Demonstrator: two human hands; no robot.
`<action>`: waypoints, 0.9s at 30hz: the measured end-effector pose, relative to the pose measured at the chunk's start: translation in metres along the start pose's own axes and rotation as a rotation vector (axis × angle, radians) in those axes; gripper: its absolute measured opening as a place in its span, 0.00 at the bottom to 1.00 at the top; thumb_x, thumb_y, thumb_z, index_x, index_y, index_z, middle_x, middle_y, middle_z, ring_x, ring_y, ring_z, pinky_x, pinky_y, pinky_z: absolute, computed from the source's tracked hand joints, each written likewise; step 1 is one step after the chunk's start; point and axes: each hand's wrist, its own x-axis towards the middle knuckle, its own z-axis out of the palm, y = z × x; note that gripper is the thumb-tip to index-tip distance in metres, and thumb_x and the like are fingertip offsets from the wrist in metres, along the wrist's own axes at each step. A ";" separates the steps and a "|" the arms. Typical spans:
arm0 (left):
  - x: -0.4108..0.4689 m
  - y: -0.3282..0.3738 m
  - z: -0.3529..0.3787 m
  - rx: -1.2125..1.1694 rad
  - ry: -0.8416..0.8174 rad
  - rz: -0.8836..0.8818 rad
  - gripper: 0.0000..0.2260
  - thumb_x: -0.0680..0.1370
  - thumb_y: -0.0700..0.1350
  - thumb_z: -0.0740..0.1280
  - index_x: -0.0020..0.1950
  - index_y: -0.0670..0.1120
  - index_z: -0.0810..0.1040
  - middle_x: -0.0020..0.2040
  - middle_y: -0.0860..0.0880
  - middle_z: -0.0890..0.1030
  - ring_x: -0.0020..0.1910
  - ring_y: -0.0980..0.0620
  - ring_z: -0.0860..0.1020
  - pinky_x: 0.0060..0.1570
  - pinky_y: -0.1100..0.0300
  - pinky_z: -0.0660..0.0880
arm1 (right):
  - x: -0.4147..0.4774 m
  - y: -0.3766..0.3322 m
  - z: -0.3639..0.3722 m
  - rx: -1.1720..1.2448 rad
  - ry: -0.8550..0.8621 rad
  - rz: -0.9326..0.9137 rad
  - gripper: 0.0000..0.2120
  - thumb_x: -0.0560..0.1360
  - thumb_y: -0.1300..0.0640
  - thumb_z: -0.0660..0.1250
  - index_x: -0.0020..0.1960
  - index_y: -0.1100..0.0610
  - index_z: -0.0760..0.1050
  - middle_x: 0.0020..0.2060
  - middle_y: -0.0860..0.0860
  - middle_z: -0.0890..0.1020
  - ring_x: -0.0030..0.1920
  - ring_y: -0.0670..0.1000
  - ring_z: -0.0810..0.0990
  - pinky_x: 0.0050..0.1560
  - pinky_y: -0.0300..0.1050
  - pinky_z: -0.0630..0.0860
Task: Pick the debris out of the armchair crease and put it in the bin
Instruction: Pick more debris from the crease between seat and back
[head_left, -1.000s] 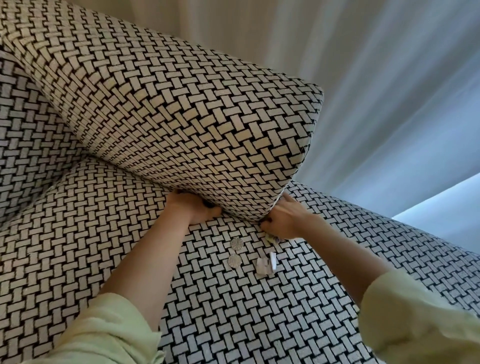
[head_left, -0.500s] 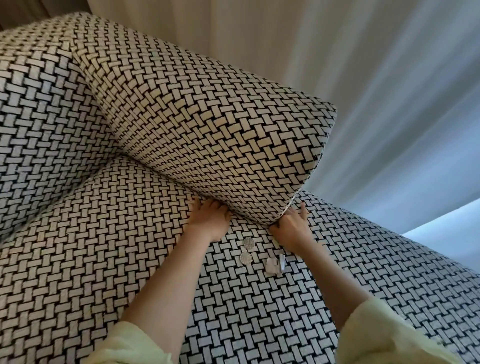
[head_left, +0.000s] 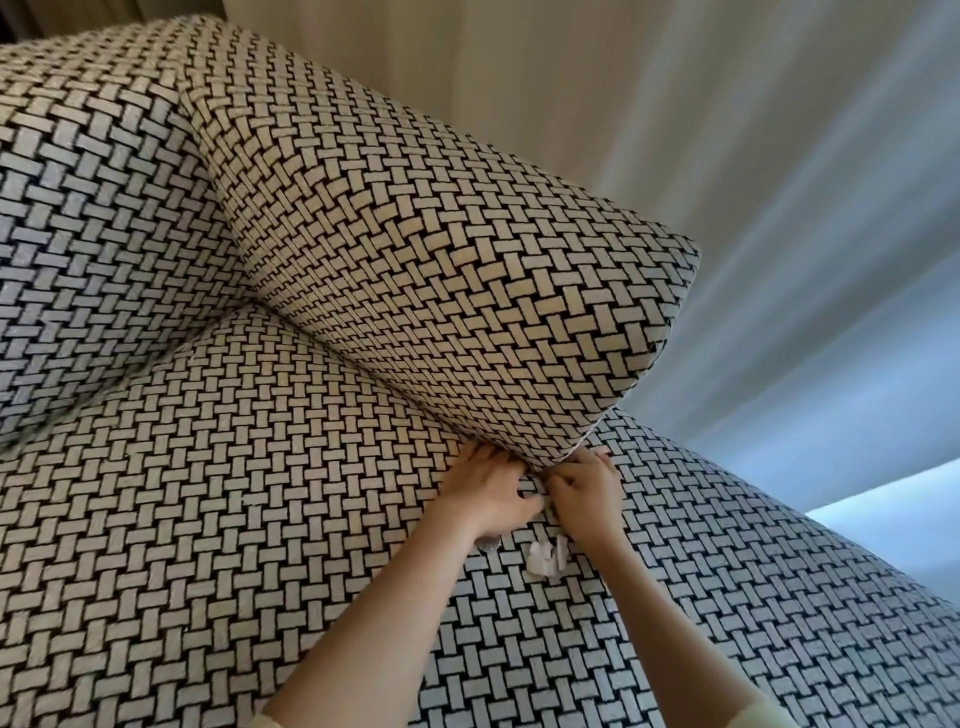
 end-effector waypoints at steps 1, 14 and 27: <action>0.000 -0.001 0.004 0.010 0.035 0.012 0.27 0.76 0.61 0.55 0.70 0.48 0.66 0.72 0.48 0.65 0.72 0.48 0.59 0.73 0.53 0.47 | 0.000 0.001 0.000 -0.005 -0.001 0.019 0.09 0.70 0.67 0.64 0.35 0.63 0.82 0.36 0.48 0.79 0.39 0.40 0.69 0.53 0.44 0.66; -0.029 -0.006 -0.009 -0.977 -0.006 -0.113 0.16 0.76 0.37 0.59 0.60 0.52 0.75 0.39 0.52 0.75 0.29 0.57 0.69 0.30 0.65 0.69 | 0.000 -0.016 -0.021 0.648 -0.137 0.443 0.13 0.71 0.74 0.60 0.33 0.63 0.75 0.30 0.55 0.76 0.32 0.49 0.73 0.36 0.38 0.73; -0.070 -0.003 -0.008 -0.806 -0.059 -0.155 0.26 0.76 0.30 0.57 0.71 0.49 0.66 0.68 0.48 0.70 0.66 0.50 0.69 0.62 0.61 0.70 | -0.084 -0.031 0.000 -0.081 -0.128 -0.177 0.31 0.68 0.36 0.58 0.70 0.45 0.65 0.61 0.40 0.67 0.62 0.41 0.64 0.64 0.42 0.58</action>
